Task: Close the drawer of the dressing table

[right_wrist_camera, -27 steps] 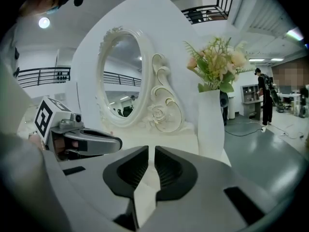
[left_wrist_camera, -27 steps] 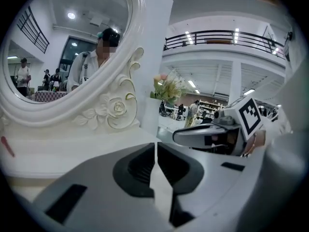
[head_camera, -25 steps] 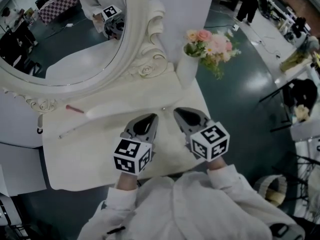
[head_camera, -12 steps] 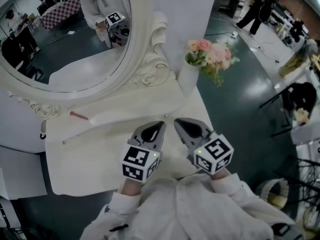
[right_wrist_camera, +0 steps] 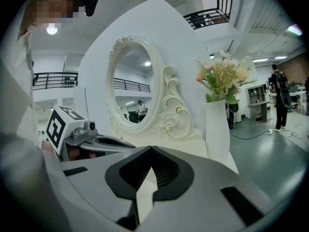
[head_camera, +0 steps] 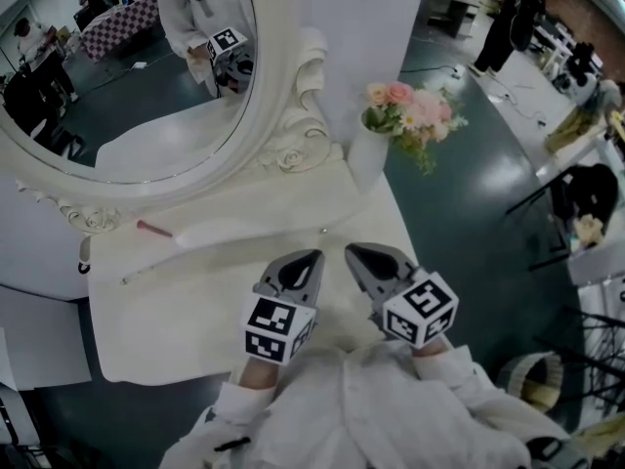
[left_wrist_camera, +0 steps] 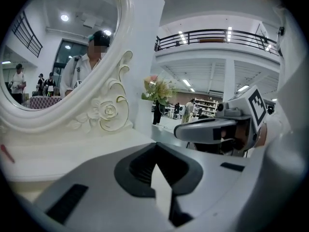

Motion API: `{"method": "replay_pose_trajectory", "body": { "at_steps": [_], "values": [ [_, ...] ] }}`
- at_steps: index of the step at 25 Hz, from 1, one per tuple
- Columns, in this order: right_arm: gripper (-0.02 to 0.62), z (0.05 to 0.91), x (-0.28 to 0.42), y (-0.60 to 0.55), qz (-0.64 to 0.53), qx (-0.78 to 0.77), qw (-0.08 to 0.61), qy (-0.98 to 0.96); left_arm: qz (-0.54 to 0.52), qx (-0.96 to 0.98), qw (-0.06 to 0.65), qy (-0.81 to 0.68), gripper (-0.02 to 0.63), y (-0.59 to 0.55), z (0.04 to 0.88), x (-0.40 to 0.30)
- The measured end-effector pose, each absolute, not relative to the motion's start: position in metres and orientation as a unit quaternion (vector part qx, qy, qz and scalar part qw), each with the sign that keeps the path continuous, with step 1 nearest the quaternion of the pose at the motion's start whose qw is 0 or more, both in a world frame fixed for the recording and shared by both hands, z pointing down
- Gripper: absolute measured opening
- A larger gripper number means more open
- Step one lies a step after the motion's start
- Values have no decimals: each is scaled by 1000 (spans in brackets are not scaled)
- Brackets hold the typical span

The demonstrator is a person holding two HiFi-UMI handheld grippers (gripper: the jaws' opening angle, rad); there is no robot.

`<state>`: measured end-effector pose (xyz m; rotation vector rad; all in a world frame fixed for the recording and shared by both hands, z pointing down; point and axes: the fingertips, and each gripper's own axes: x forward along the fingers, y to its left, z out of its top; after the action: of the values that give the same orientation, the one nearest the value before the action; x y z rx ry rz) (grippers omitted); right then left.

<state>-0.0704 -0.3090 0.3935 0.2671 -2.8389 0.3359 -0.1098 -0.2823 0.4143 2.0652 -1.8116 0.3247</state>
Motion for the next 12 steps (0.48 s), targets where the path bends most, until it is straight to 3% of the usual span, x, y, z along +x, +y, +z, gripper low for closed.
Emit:
{"method": "replay_pose_trajectory", "body": {
  "at_steps": [12],
  "values": [
    [8, 407, -73, -290, 103, 76, 160, -979, 140, 730, 207, -636, 6, -273, 432, -98]
  ]
}}
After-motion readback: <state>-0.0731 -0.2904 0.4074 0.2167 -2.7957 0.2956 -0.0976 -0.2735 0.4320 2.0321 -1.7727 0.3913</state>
